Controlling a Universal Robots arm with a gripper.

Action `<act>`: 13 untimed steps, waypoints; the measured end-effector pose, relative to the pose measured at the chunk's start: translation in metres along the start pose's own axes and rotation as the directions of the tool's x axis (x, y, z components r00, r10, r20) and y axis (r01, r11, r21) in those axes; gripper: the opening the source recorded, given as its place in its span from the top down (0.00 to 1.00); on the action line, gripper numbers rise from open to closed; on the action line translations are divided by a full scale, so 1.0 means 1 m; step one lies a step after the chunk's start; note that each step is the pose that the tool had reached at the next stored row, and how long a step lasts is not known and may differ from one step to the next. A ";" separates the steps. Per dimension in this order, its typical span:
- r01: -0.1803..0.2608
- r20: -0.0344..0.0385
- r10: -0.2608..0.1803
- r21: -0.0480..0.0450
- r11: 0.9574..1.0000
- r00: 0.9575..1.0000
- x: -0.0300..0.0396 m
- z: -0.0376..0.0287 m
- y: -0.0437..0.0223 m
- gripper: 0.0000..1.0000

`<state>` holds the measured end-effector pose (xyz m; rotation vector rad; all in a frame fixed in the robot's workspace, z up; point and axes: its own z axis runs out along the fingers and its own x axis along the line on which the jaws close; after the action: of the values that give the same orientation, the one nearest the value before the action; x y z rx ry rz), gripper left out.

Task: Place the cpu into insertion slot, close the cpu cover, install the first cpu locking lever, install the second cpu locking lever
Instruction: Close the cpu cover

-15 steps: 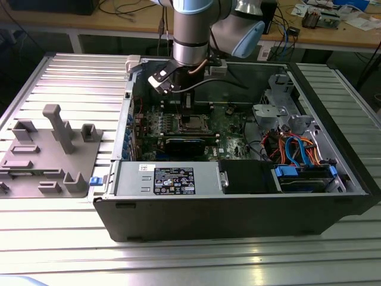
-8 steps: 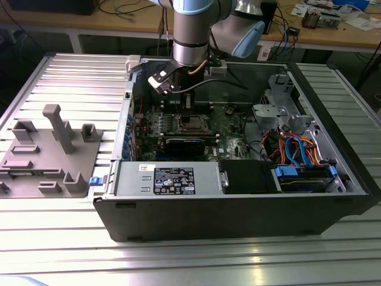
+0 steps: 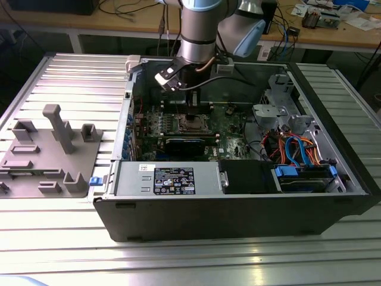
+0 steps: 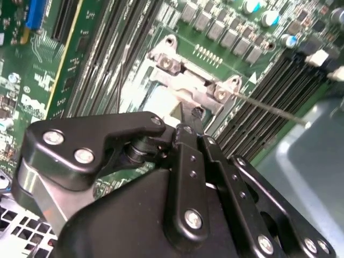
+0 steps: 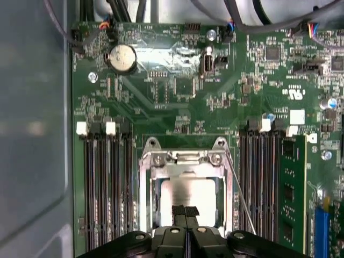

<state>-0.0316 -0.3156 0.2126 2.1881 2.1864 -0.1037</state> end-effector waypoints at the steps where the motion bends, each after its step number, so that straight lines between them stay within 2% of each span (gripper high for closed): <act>1: 0.000 0.000 0.000 0.002 1.000 1.000 0.0000 -0.0001 0.0017 0.89; 5: 0.001 0.000 -0.001 0.008 1.000 1.000 0.0000 -0.0002 0.0068 0.89; 13: 0.001 0.000 -0.001 0.009 1.000 1.000 -0.0001 -0.0018 0.0100 0.89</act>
<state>-0.0215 -0.3156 0.2143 2.1922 2.1908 -0.1142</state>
